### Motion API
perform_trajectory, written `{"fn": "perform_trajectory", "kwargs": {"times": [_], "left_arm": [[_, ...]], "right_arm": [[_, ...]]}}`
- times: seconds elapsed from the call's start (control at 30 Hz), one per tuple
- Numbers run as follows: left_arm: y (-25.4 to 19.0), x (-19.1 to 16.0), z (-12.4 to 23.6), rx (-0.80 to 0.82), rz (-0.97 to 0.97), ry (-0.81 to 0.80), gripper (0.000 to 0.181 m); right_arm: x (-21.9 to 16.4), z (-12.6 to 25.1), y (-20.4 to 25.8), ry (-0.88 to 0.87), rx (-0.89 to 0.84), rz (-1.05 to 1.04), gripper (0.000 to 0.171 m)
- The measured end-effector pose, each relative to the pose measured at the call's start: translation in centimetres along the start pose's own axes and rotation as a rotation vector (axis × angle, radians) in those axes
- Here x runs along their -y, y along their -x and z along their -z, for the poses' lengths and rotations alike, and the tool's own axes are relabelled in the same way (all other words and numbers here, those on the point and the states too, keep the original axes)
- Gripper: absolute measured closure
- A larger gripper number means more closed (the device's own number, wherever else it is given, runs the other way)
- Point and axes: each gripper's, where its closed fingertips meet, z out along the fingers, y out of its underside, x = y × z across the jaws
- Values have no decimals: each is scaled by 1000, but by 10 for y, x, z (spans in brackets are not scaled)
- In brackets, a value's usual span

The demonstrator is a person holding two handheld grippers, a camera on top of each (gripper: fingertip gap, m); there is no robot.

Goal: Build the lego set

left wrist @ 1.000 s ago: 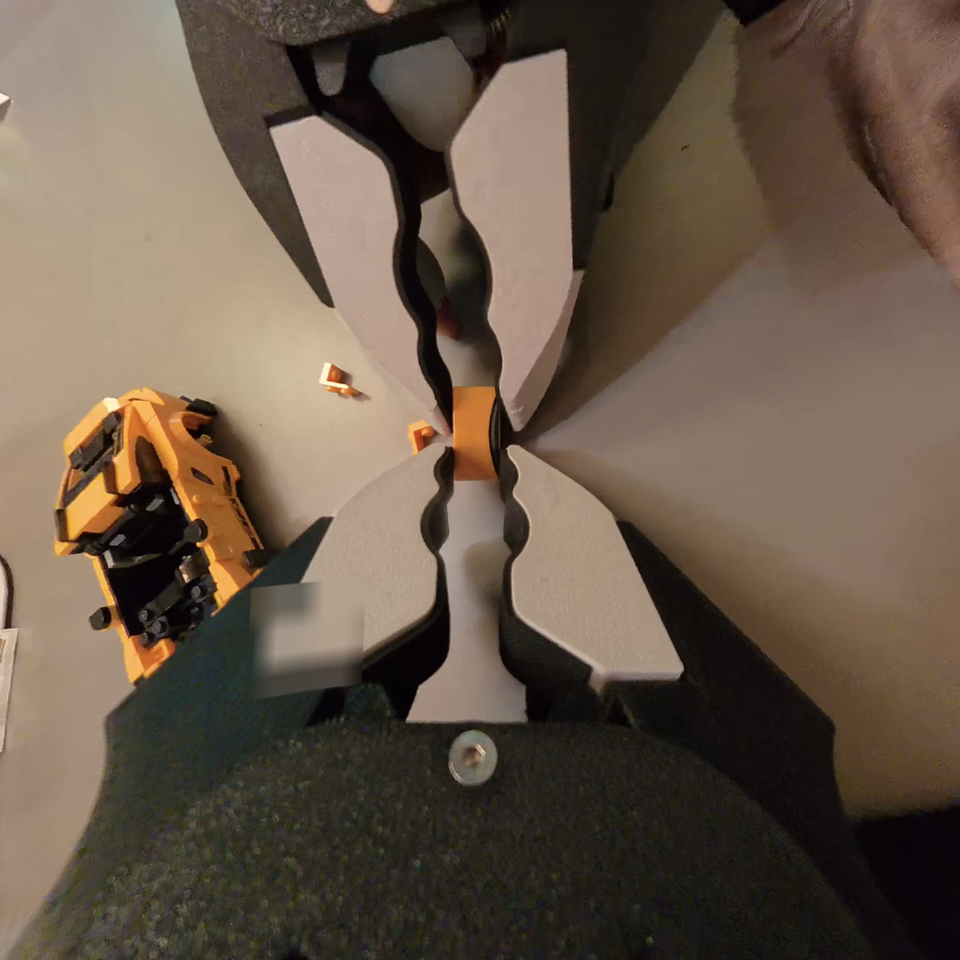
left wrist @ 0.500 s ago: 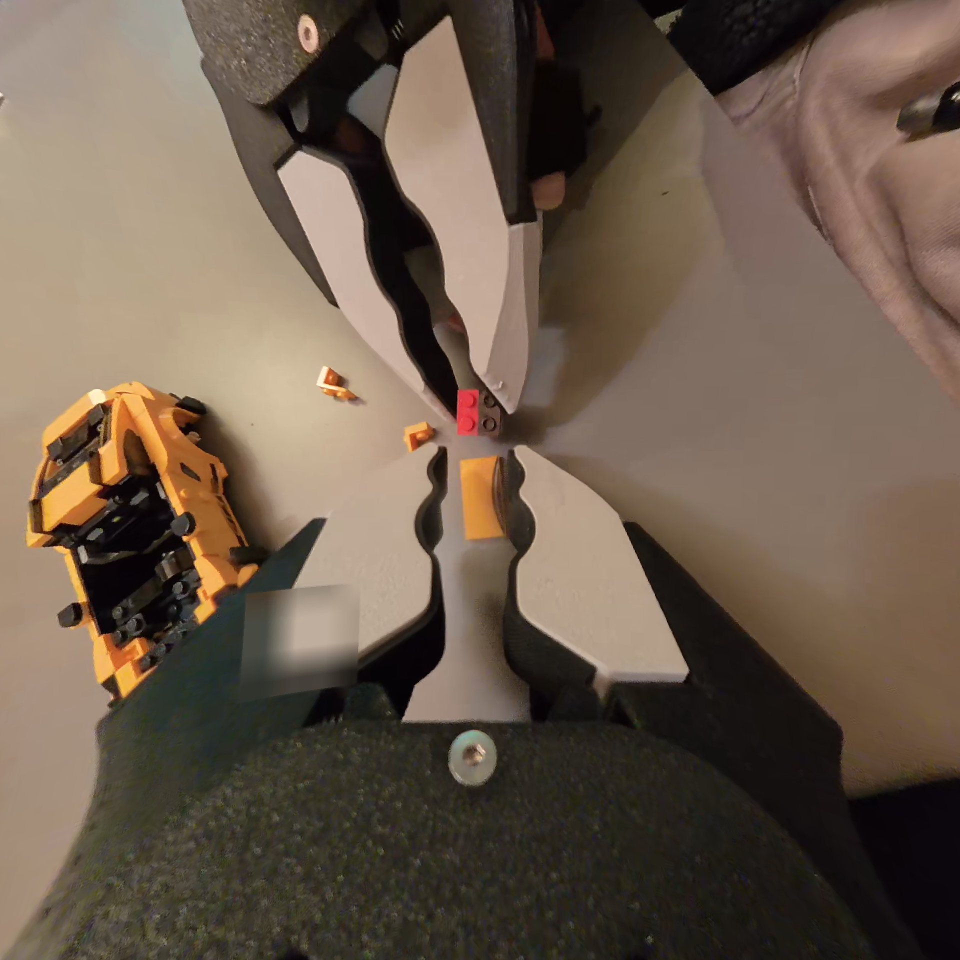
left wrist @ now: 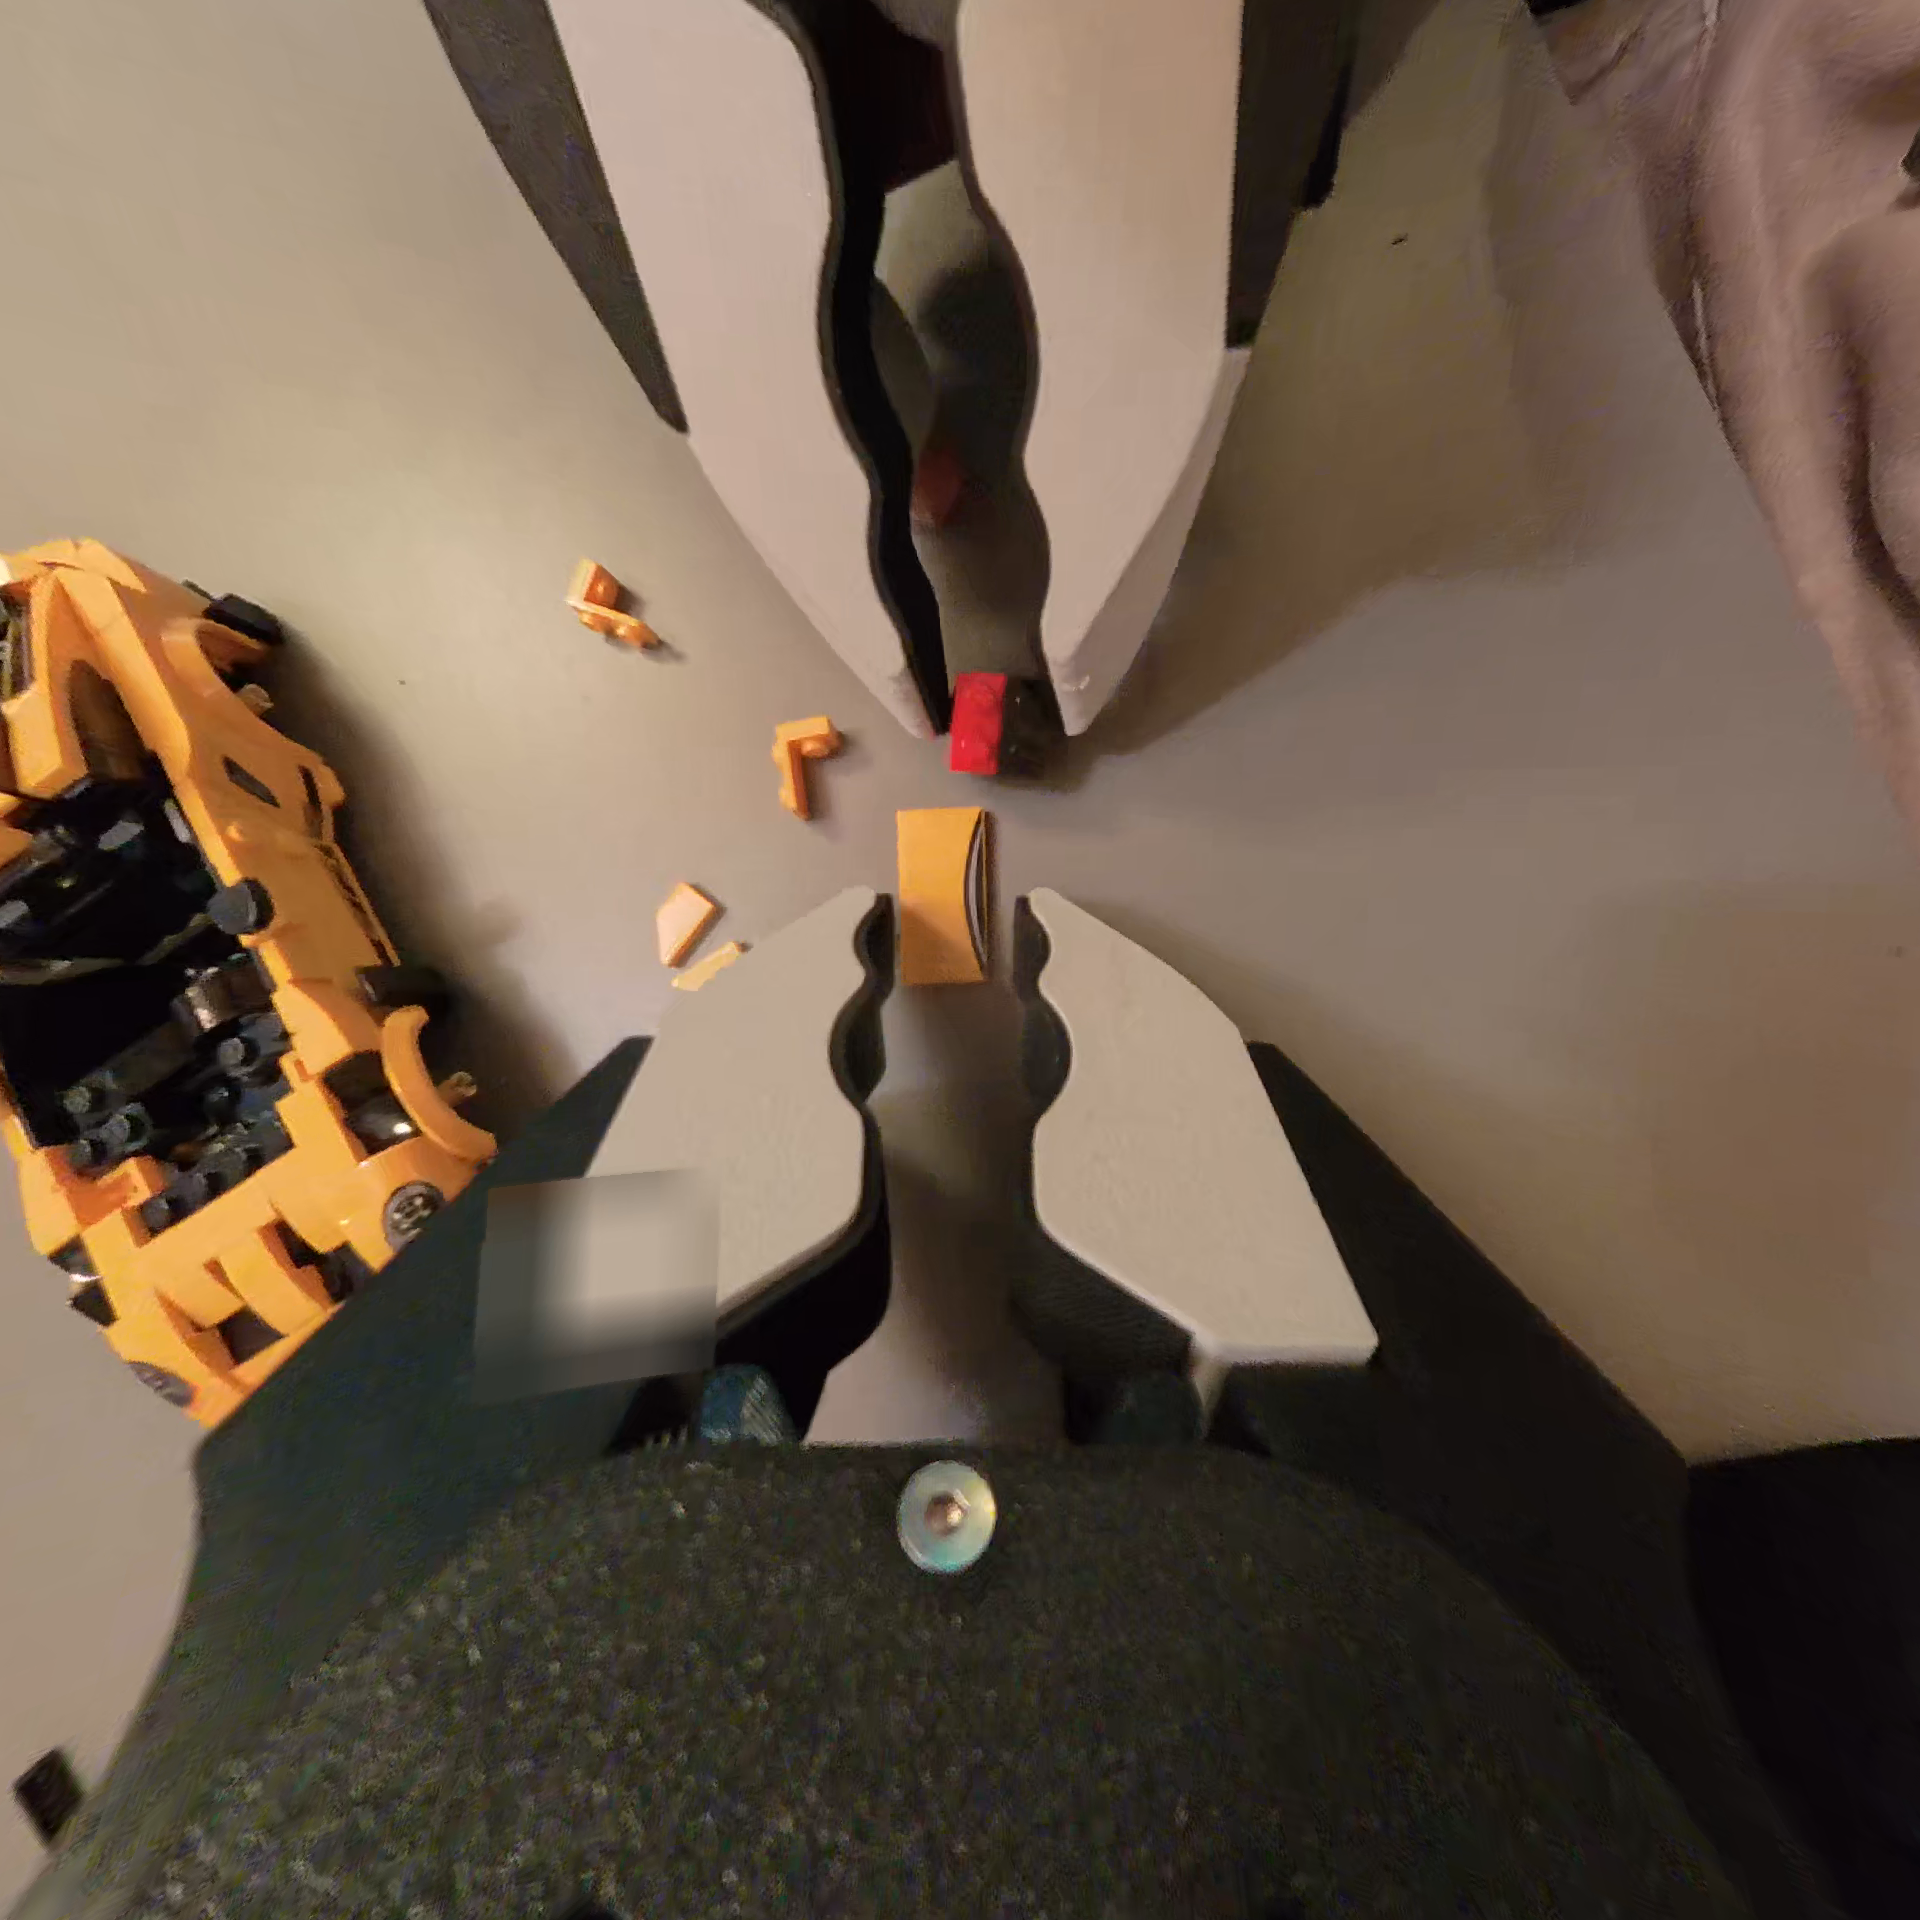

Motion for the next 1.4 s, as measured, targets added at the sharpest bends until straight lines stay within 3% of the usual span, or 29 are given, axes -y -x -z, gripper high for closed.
{"fn": "perform_trajectory", "kwargs": {"times": [0.27,0.53,0.6,0.67,0.97,1.1,1.4], "left_arm": [[4,-1,1,7,2,-29,167],[4,20,11,33,-49,-198,167],[4,25,12,53,-85,-218,181],[3,29,11,57,-107,-237,181],[17,21,10,103,-86,-188,179],[29,9,5,146,-72,-109,169],[36,-1,18,196,-46,-117,171]], "right_arm": [[-2,-3,-3,74,-7,84,152],[-4,5,-6,16,-46,125,144],[-8,10,-5,17,-62,124,143],[-12,14,-4,13,-80,110,143],[-9,26,-19,-66,-158,16,149],[-2,19,-31,-16,-182,-100,151],[1,-5,-41,139,-239,-145,148]]}}
